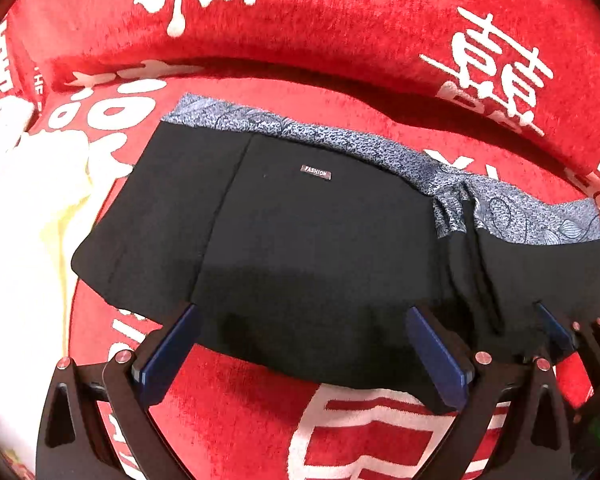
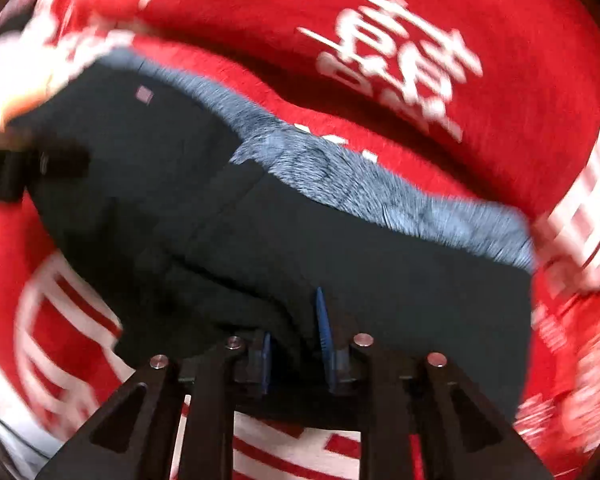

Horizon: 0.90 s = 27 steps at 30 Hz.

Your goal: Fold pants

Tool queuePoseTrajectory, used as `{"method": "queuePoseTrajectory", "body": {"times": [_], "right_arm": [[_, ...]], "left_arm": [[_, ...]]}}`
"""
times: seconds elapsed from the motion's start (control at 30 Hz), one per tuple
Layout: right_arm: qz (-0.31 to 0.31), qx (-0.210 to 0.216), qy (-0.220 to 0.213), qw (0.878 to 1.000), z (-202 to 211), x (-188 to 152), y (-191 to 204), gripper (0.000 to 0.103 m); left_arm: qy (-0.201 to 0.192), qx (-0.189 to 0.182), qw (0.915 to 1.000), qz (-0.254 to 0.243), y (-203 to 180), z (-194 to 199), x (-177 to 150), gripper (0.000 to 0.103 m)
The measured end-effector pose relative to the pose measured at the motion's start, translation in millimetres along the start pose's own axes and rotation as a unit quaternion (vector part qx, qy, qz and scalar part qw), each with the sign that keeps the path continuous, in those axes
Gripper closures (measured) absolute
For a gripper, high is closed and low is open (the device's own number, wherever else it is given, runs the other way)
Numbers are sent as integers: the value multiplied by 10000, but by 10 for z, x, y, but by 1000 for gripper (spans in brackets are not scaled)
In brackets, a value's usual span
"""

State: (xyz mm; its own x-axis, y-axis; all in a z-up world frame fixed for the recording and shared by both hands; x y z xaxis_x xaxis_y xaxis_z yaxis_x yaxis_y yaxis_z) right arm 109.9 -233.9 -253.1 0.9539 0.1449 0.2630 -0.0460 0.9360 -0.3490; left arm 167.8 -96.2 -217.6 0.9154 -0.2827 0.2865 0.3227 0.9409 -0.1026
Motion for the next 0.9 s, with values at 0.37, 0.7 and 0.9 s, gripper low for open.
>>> {"method": "queuePoseTrajectory", "body": {"times": [0.37, 0.7, 0.9], "right_arm": [[-2711, 969, -158, 9575, 378, -280, -1548, 52], [-2517, 1125, 665, 9589, -476, -414, -2070, 72], [-3617, 2178, 490, 9052, -522, -654, -2387, 44]], "left_arm": [[-161, -846, 9951, -490, -811, 147, 393, 0], [685, -723, 9889, -1099, -1544, -547, -39, 0], [719, -940, 9906, -689, -1463, -550, -126, 0]]}}
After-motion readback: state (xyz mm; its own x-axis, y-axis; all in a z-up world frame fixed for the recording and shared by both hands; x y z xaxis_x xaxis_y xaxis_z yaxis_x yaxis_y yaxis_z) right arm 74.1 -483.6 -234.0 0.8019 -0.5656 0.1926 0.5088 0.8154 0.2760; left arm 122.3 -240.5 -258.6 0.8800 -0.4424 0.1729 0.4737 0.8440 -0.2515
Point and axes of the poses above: each gripper's, at about its wrist camera, not at the fingertips, and z roughly against the way its jaws point, y to its left, x to its top, the point moved 6 cm from there along -z, roughly the way its jaws point, and after that the axes turned 3 degrees about -x, right-handed, at the moved point
